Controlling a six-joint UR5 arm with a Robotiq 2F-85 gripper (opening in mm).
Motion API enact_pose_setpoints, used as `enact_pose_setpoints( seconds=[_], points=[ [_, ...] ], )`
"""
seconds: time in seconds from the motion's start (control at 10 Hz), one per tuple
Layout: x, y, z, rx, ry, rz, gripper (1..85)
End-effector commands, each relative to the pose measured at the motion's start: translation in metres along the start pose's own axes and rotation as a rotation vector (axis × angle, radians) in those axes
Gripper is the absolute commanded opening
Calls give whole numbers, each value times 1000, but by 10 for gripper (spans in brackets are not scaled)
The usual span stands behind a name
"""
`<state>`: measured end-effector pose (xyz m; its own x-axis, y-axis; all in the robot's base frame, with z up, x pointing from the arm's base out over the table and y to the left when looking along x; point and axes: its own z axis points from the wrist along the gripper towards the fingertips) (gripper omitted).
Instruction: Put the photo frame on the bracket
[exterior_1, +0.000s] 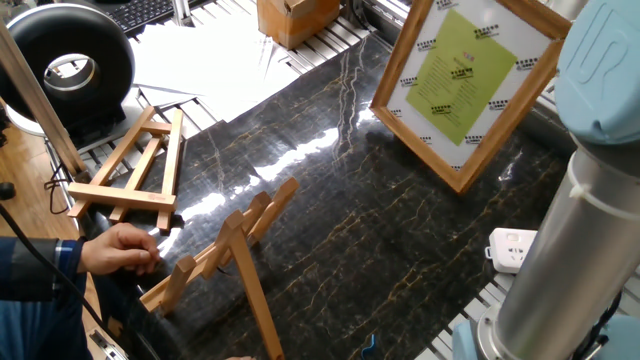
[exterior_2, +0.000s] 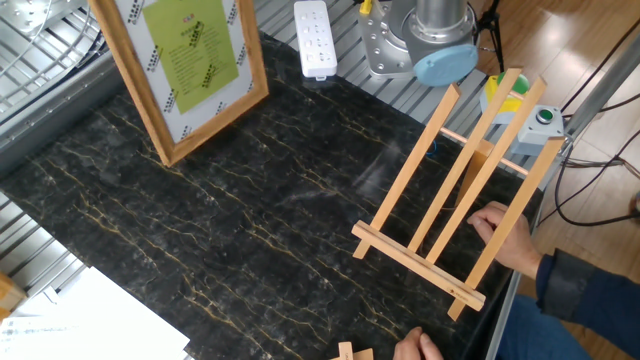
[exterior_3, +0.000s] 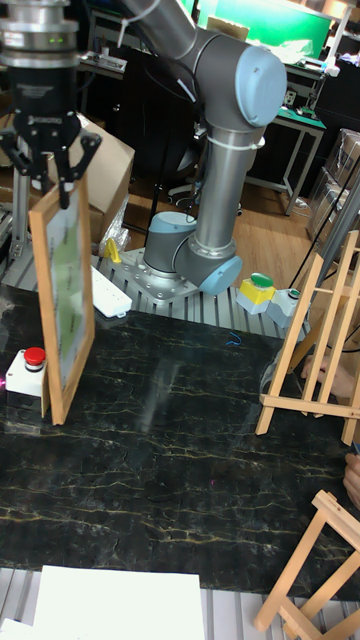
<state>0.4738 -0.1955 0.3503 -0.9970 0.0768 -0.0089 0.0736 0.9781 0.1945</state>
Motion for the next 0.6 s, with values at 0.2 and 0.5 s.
enact_pose_setpoints(
  seconds=[0.2, 0.5],
  points=[
    [1, 36, 5, 19, -16, 49, 10],
    [-6, 32, 21, 77, -40, 12, 10]
  ],
)
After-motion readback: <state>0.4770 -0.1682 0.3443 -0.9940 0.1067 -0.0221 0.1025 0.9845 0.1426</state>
